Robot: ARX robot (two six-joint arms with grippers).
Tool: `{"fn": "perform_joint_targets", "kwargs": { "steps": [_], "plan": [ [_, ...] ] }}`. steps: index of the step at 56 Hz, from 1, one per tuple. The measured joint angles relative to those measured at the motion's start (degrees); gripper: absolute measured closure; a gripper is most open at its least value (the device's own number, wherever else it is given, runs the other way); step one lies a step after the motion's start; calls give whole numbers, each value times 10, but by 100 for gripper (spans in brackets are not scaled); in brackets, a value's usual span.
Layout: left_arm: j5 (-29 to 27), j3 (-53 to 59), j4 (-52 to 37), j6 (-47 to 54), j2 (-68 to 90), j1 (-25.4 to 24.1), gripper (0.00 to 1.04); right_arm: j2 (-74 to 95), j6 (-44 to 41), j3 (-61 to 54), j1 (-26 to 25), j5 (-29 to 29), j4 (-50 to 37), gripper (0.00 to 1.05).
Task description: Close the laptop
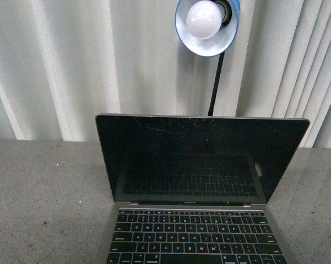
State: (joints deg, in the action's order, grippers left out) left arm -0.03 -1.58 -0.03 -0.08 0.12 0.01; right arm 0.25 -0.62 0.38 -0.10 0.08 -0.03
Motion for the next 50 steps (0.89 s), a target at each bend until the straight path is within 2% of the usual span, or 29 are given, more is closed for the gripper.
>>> {"fn": "perform_joint_targets", "kwargs": {
  "steps": [50],
  "plan": [
    [0, 0, 0, 0, 0, 0, 7, 0, 0, 0, 0, 0, 0, 7]
  ]
}}
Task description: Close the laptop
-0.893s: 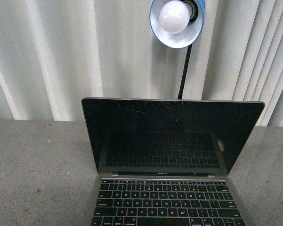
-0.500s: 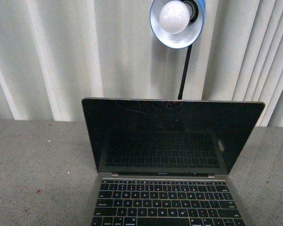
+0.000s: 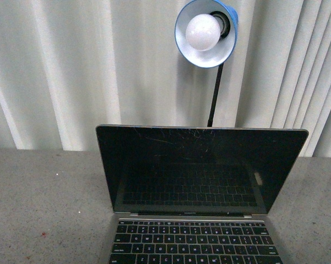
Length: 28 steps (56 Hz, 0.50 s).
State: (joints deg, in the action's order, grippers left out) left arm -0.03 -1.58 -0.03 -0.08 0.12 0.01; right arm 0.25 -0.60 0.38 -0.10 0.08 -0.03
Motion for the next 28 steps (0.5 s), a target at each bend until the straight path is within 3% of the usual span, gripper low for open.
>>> {"fn": "perform_joint_targets", "kwargs": {
  "steps": [28],
  "plan": [
    [0, 0, 0, 0, 0, 0, 7, 0, 0, 0, 0, 0, 0, 7]
  ]
}}
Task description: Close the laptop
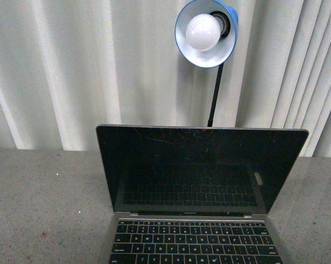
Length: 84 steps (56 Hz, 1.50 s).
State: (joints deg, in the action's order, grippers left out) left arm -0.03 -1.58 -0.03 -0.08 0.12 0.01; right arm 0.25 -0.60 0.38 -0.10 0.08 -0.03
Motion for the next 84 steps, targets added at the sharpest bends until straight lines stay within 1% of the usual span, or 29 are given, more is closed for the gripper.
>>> {"fn": "perform_joint_targets", "kwargs": {
  "steps": [20, 22, 23, 25, 26, 28, 31, 36, 39, 46, 49, 50, 53, 60, 66, 71, 75, 80, 84],
  "plan": [
    [0, 0, 0, 0, 0, 0, 7, 0, 0, 0, 0, 0, 0, 7],
    [0, 0, 0, 0, 0, 0, 7, 7, 9, 4, 7, -21, 14, 7],
    [0, 0, 0, 0, 0, 0, 7, 15, 19, 12, 14, -46, 36, 7],
    [-25, -4, 16, -10, 10, 9, 7, 48, 37, 27, 23, -93, 63, 7],
    [-64, -14, 46, -25, 22, 20, 7, 57, 40, 29, 23, -101, 63, 7],
    [-119, -35, 96, -60, 62, 40, 7, 90, 46, 31, 22, -109, 50, 7],
    [-175, -45, 99, -99, 116, 54, 7, 128, 50, 31, 14, -104, 16, 7],
    [-178, -45, 40, -133, 183, 63, 7, 193, 50, 33, -5, -78, -61, 7],
    [-177, -49, -14, -141, 223, 68, 7, 253, 48, 39, -20, -61, -127, 7],
    [-151, -75, -171, -139, 352, 75, 7, 401, 32, 78, -54, -21, -259, 7],
    [-128, -98, -248, -130, 430, 72, 7, 464, 21, 106, -69, -5, -301, 7],
    [-125, -103, -260, -128, 444, 71, 7, 489, 17, 119, -75, 0, -314, 7],
    [-102, -136, -323, -113, 522, 64, 7, 545, 3, 156, -87, 15, -335, 7],
    [-77, -226, -392, -59, 654, 57, 7, 662, -33, 261, -104, 43, -340, 7],
    [-46, -323, -403, 11, 751, 66, 7, 765, -91, 385, -105, 75, -310, 7],
    [-13, -394, -387, 80, 804, 77, 7, 821, -144, 462, -98, 88, -285, 7],
    [27, -473, -351, 170, 848, 94, 7, 884, -240, 560, -87, 114, -236, 7],
    [61, -536, -309, 267, 878, 111, 7, 922, -324, 621, -78, 137, -200, 7],
    [91, -580, -262, 366, 895, 125, 7, 949, -400, 671, -70, 167, -149, 7]
  ]
}}
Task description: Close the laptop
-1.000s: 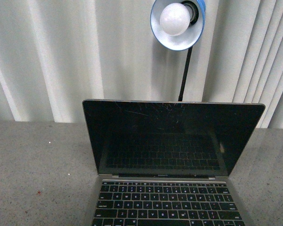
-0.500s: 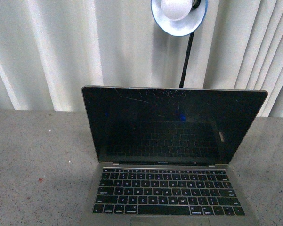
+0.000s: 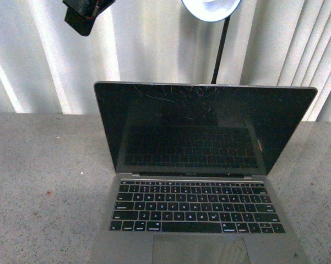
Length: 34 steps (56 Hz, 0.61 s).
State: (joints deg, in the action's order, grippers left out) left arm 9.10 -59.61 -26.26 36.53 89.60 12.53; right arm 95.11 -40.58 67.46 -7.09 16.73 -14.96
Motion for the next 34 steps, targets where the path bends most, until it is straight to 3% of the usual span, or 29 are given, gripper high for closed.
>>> {"fn": "perform_joint_targets", "kwargs": {
  "steps": [11, 25, 34],
  "plan": [
    [30, -97, 157, 254, 33, 33, 7, 48, -199, 97, 27, 39, 128, 7],
    [0, -203, 311, 495, 91, 59, 7, 114, -460, 195, 57, 39, 247, 7],
    [-30, -259, 346, 581, 131, 61, 7, 151, -517, 251, 68, 40, 309, 7]
  ]
}}
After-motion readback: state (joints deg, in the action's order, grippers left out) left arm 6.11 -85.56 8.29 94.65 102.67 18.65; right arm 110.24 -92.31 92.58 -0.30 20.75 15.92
